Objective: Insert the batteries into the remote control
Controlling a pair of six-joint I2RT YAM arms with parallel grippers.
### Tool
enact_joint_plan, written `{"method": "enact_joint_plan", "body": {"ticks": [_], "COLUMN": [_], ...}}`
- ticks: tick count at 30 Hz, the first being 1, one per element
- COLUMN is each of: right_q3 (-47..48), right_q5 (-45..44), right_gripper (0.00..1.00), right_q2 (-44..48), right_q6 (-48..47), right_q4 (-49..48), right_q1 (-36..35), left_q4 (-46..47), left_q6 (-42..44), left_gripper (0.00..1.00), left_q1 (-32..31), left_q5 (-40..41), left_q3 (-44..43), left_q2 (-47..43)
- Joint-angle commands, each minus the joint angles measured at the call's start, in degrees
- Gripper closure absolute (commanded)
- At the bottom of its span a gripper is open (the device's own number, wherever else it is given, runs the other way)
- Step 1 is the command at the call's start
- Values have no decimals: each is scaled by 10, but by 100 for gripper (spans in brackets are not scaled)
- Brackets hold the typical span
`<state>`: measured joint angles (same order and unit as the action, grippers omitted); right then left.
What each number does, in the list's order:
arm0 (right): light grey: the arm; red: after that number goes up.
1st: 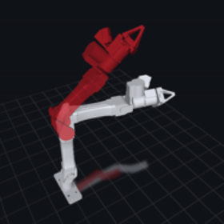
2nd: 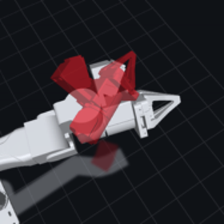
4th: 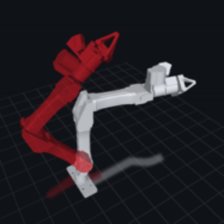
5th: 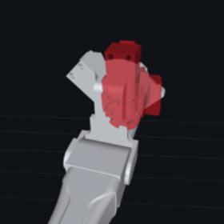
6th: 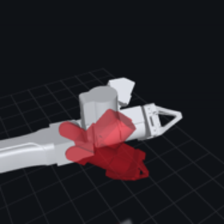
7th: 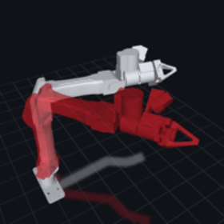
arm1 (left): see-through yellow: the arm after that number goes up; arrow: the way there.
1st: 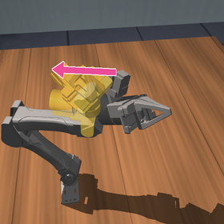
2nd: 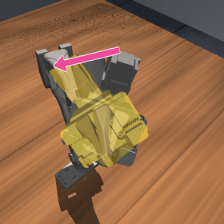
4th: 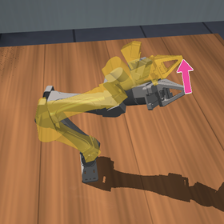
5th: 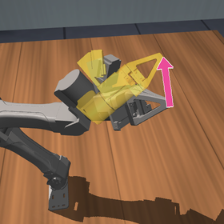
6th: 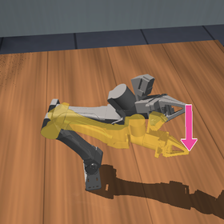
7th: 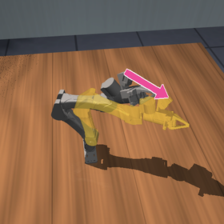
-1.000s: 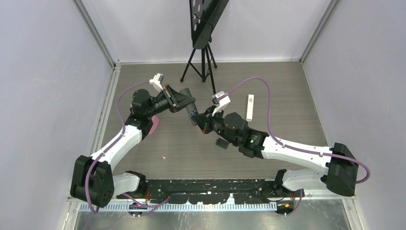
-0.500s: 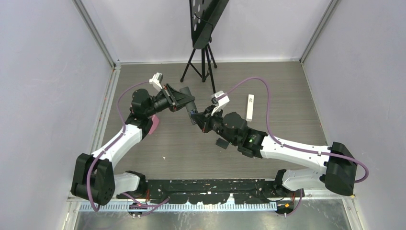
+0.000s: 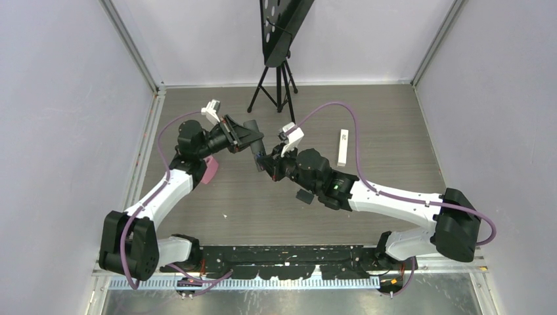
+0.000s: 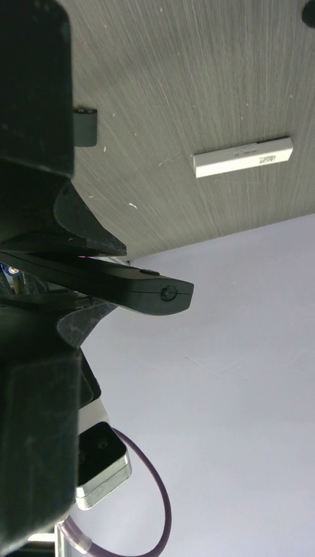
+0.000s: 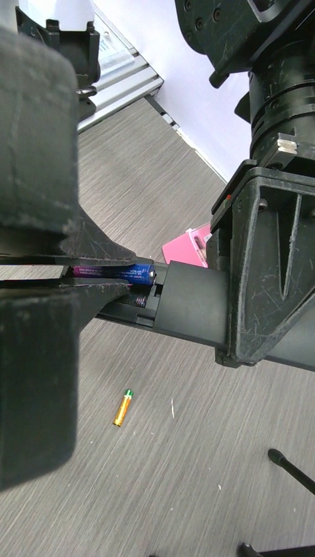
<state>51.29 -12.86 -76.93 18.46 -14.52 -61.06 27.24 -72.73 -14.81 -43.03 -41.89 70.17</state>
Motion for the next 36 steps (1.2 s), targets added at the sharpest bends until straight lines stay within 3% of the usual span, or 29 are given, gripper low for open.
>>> {"method": "enact_joint_plan", "body": {"ticks": [1,5,13,22,36], "right_q3": [-56,-63,-59,-81,-92], "right_q5": [99,110,153,95,121], "right_gripper": [100,100,100,100,100], "right_q2": [-79,-72,-90,-99,-114], "right_q6": [6,9,-5,7,24], "right_q4": [247,229,230,189,206], "right_q1": [-18,-18,-18,-19,-22], "left_q4": [106,76,104,156,151], "left_q6": [-94,-107,-164,-275,-222], "left_gripper": [100,100,100,100,100], "left_q1": [-5,2,18,23,25], "left_q5": [-1,24,54,68,61], "left_q3": [-93,-83,-67,-39,-60], "left_q2": [-51,-60,-63,-62,-69]}}
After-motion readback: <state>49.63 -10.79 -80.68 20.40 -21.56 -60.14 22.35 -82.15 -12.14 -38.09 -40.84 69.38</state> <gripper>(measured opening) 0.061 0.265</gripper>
